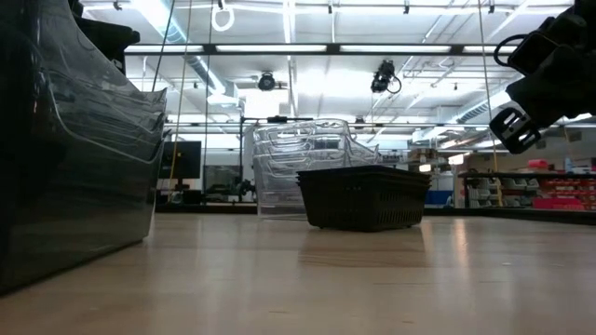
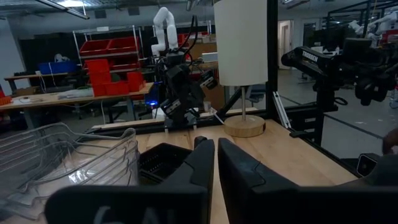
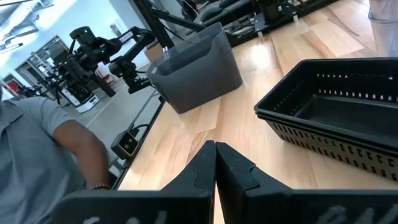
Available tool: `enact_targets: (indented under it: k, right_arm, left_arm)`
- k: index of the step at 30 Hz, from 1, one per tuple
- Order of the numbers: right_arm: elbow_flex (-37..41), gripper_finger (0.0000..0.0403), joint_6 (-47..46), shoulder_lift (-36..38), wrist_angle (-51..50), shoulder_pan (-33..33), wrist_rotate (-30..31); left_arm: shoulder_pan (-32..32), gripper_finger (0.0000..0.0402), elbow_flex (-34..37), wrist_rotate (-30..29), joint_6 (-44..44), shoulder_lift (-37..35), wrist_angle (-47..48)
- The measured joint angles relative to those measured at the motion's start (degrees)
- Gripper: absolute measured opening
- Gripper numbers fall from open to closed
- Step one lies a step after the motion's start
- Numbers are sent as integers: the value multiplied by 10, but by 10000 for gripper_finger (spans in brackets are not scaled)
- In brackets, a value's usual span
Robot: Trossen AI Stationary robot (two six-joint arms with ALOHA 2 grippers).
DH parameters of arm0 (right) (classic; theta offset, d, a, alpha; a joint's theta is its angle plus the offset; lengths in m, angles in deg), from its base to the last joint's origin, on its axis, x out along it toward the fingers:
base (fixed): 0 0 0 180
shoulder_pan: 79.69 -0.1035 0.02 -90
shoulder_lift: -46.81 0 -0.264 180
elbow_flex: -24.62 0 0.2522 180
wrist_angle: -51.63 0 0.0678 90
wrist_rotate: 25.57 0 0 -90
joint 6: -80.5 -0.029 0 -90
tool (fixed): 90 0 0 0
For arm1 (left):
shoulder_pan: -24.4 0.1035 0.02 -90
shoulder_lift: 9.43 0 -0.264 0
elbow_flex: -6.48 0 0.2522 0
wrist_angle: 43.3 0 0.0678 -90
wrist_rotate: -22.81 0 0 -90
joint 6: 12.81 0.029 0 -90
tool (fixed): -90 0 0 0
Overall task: Stack baskets by color
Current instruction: Return to Home Position
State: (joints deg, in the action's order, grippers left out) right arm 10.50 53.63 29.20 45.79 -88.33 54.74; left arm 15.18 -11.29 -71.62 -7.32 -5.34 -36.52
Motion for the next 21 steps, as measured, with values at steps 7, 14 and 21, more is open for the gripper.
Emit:
enact_targets:
  k: [7,14,21]
  right_arm:
    - [0,13,0,0,0,0,0]
    - [0,13,0,0,0,0,0]
    - [0,13,0,0,0,0,0]
  left_arm:
    - [0,33,0,0,0,0,0]
    - [0,24,0,0,0,0,0]
    - [0,31,0,0,0,0,0]
